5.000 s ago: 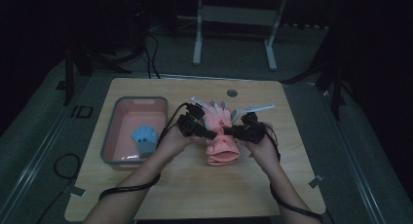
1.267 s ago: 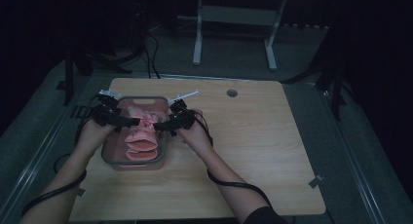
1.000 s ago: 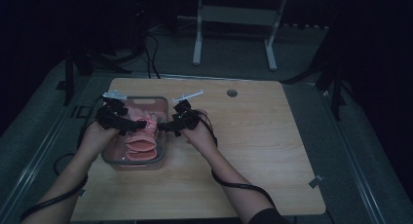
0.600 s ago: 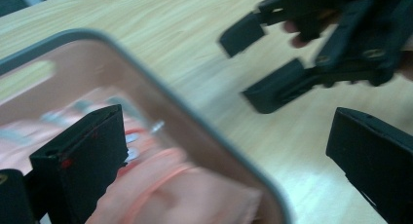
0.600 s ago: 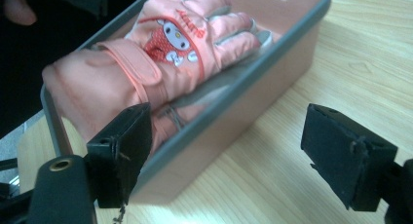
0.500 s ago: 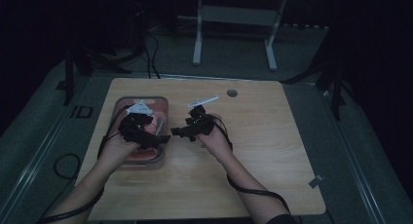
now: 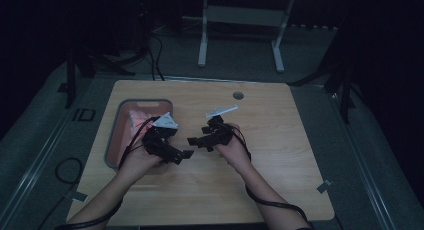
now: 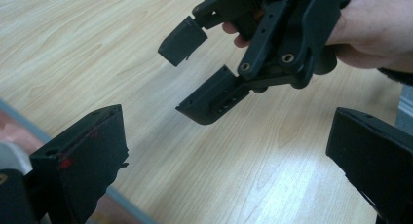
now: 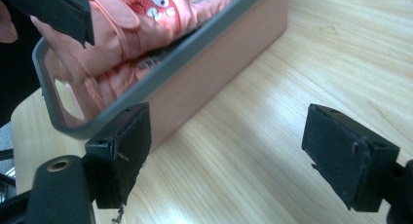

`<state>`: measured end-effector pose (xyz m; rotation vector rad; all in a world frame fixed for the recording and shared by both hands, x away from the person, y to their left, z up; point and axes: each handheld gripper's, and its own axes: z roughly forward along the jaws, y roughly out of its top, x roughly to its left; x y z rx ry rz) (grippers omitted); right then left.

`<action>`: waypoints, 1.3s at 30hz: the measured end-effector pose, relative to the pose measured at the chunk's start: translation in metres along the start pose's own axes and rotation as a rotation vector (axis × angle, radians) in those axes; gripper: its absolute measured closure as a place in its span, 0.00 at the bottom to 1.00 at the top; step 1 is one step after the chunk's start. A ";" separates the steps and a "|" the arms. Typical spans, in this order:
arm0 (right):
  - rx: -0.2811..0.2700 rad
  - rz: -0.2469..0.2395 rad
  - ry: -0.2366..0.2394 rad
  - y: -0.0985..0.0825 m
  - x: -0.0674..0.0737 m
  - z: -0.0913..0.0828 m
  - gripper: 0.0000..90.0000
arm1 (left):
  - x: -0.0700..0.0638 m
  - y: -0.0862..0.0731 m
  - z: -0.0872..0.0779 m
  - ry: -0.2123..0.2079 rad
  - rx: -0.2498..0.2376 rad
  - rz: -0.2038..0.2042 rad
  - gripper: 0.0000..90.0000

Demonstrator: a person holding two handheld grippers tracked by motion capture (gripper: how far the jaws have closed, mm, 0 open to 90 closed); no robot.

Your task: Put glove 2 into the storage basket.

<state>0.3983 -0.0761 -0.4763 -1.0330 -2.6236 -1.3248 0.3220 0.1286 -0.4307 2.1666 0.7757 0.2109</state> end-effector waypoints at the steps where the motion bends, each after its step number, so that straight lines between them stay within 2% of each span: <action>1: 0.000 0.002 -0.001 -0.002 -0.001 -0.001 0.20 | -0.002 0.000 0.002 -0.004 0.000 0.005 0.02; 4: 0.000 0.000 0.002 -0.006 -0.003 -0.004 0.20 | -0.010 0.002 0.008 -0.021 -0.003 0.022 0.02; 6: -0.003 -0.008 0.005 -0.013 -0.006 -0.009 0.19 | -0.015 0.003 0.013 -0.016 0.002 0.044 0.02; 12: -0.005 -0.022 0.003 -0.027 -0.012 -0.016 0.19 | -0.027 0.005 0.026 -0.051 -0.006 0.063 0.02; 18: -0.006 -0.040 -0.001 -0.035 -0.016 -0.022 0.19 | -0.038 0.004 0.040 -0.065 0.024 0.103 0.02; 25: -0.003 -0.052 -0.004 -0.051 -0.022 -0.024 0.19 | -0.048 -0.004 0.054 -0.095 0.040 0.123 0.02; 28: -0.003 -0.056 0.001 -0.061 -0.025 -0.026 0.19 | -0.052 -0.008 0.059 -0.089 0.049 0.146 0.02; 33: -0.001 -0.073 0.012 -0.071 -0.026 -0.026 0.18 | -0.057 -0.014 0.067 -0.104 0.062 0.162 0.02; 39: -0.003 -0.080 0.019 -0.086 -0.027 -0.025 0.18 | -0.062 -0.022 0.076 -0.142 0.063 0.169 0.02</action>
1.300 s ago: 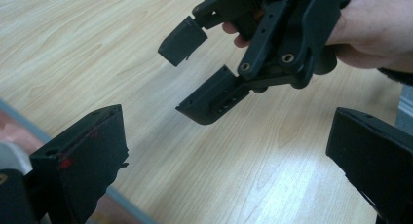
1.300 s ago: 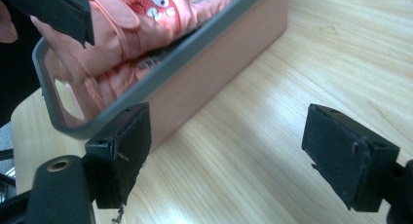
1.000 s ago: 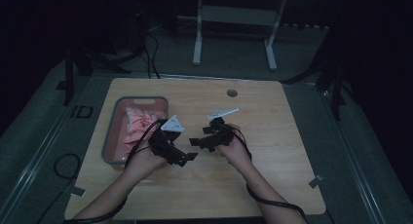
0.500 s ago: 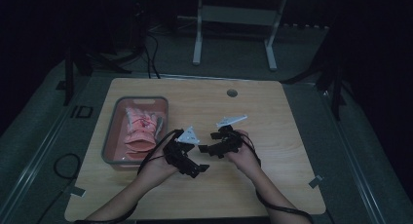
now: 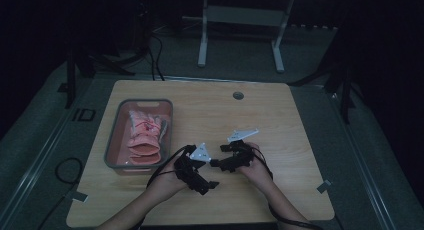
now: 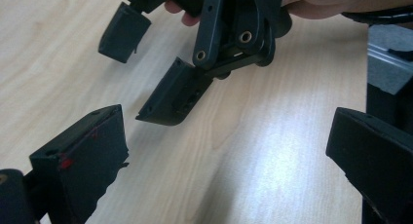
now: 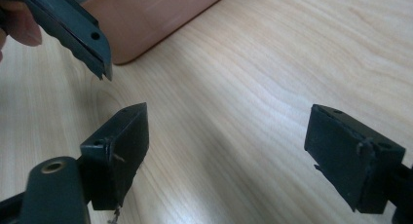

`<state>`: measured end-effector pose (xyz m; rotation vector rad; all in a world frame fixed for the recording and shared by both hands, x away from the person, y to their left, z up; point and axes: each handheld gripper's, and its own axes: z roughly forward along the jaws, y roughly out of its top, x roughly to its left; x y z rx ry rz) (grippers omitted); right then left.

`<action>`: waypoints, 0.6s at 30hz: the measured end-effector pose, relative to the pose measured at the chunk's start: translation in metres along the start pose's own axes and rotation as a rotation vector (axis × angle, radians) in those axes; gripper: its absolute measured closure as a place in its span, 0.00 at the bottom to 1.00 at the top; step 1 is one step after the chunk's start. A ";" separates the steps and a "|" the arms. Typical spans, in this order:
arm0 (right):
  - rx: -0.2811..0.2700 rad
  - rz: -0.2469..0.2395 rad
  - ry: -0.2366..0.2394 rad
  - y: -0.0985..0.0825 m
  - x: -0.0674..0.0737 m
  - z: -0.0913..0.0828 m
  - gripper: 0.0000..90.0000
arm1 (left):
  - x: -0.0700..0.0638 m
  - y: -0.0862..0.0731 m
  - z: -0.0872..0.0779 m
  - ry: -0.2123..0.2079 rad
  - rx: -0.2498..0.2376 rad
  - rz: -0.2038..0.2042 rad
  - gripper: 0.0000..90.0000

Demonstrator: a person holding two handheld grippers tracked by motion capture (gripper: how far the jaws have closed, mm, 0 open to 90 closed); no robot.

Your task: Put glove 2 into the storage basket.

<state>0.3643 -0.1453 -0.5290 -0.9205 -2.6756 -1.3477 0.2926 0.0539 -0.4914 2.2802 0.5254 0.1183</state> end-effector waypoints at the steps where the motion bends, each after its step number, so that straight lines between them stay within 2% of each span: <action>1: 0.002 0.002 0.002 -0.002 0.000 0.000 0.18 | 0.000 -0.002 0.002 -0.005 0.000 0.000 0.02; 3: 0.005 0.006 0.002 -0.005 -0.001 0.001 0.18 | 0.000 -0.003 0.003 -0.004 0.003 -0.002 0.02; 12: 0.018 0.002 -0.004 -0.020 -0.004 0.000 0.17 | -0.003 -0.015 0.018 -0.058 -0.010 0.002 0.02; 14: 0.022 -0.001 -0.005 -0.022 -0.004 -0.001 0.17 | -0.003 -0.017 0.021 -0.068 0.005 0.007 0.02; 18: 0.025 -0.022 -0.007 -0.026 -0.004 -0.003 0.17 | -0.007 -0.023 0.028 -0.076 -0.021 0.027 0.02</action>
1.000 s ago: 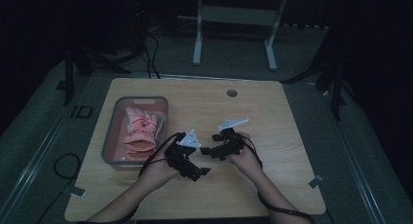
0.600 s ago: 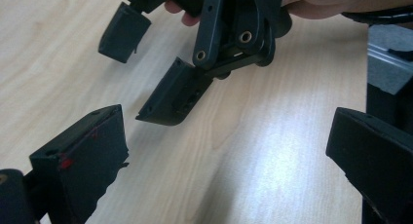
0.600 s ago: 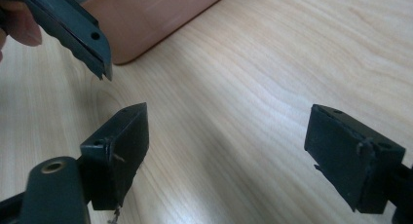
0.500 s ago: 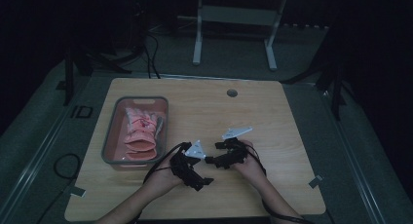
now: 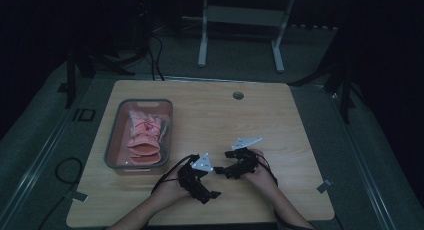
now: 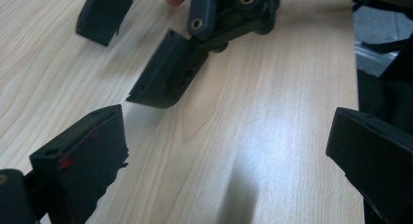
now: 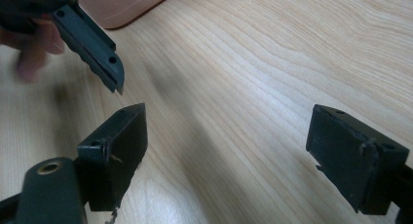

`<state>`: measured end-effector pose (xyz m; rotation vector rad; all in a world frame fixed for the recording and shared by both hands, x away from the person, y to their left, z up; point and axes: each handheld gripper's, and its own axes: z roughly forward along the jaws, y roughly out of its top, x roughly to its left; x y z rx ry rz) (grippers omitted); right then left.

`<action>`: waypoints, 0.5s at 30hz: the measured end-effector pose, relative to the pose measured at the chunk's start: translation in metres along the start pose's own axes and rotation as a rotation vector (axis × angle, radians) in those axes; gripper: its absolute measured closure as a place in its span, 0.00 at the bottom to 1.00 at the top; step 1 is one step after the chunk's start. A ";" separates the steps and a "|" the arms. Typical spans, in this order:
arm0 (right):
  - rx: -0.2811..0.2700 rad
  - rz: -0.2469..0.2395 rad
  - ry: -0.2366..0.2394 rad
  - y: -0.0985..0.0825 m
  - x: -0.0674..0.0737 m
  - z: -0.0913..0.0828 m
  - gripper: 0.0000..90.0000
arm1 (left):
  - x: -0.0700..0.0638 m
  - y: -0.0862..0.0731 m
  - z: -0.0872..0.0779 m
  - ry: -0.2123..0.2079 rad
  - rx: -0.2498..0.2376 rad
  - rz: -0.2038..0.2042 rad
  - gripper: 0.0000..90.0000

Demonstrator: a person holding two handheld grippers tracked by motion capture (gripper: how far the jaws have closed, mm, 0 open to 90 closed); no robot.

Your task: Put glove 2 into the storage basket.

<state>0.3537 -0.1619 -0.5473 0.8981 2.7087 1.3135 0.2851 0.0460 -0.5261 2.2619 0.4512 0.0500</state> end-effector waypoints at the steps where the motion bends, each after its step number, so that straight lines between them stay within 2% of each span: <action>1: 0.000 -0.002 0.000 -0.001 0.000 -0.001 0.17 | -0.001 -0.001 0.002 0.004 0.003 0.005 0.02; 4: -0.003 -0.013 -0.008 -0.003 -0.001 -0.003 0.17 | -0.002 -0.003 0.005 0.008 0.008 0.009 0.02; 11: 0.006 -0.033 -0.024 -0.016 -0.004 -0.012 0.16 | -0.005 -0.008 0.011 -0.022 -0.004 0.007 0.02; 15: -0.012 -0.051 -0.035 -0.019 -0.004 -0.016 0.16 | -0.006 -0.009 0.014 -0.035 -0.009 0.004 0.02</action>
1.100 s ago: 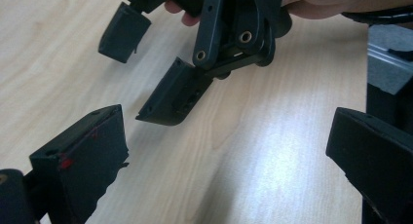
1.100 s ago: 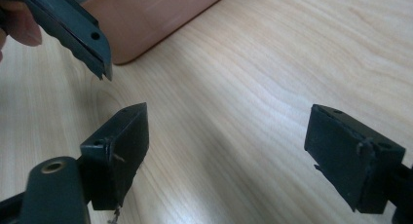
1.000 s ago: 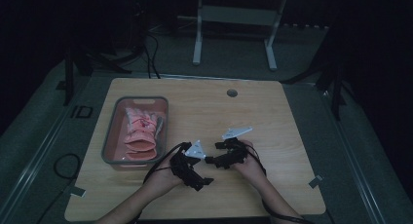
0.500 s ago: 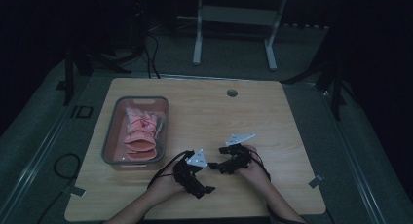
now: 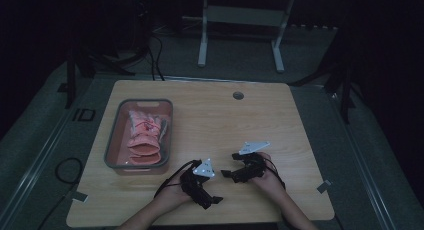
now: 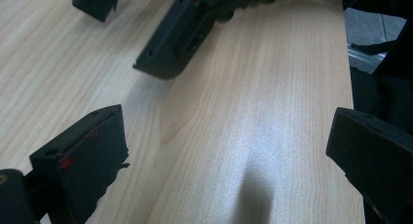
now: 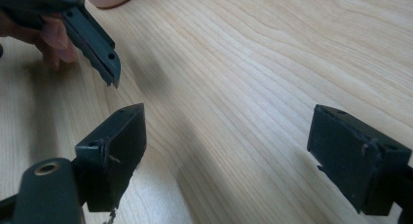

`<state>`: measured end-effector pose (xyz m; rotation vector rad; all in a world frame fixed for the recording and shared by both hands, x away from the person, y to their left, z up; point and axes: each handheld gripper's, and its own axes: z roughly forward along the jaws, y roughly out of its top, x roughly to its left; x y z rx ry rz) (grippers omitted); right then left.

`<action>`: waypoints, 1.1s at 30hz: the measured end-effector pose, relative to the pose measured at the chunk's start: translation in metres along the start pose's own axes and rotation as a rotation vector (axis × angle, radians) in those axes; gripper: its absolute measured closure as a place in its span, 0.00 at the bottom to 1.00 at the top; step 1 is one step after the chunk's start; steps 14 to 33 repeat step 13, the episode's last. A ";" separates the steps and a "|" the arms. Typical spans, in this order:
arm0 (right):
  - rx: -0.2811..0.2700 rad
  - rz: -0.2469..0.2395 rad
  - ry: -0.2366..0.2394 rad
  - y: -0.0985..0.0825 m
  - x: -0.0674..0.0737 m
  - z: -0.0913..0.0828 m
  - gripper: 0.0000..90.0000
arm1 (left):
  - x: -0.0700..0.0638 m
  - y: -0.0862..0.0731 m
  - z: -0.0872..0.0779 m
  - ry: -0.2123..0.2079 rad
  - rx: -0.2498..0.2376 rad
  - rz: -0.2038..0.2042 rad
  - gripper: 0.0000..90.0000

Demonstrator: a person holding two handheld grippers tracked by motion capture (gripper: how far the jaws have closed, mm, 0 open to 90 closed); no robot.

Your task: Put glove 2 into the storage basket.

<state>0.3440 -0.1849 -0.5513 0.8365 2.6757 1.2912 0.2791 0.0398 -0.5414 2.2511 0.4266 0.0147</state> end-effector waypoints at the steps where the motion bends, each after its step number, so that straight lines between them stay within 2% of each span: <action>1: -0.008 -0.002 0.001 -0.001 0.000 -0.002 0.16 | -0.001 -0.001 0.002 0.001 0.011 0.010 0.02; 6: -0.018 -0.012 -0.013 -0.009 -0.002 -0.006 0.16 | -0.002 -0.004 0.005 0.005 0.011 0.013 0.02; 12: -0.030 -0.012 -0.021 -0.009 -0.002 -0.007 0.16 | -0.002 -0.005 0.003 -0.005 -0.010 0.001 0.02; 33: -0.029 -0.009 -0.020 -0.009 -0.002 -0.007 0.16 | -0.002 -0.006 0.003 -0.007 -0.009 0.002 0.02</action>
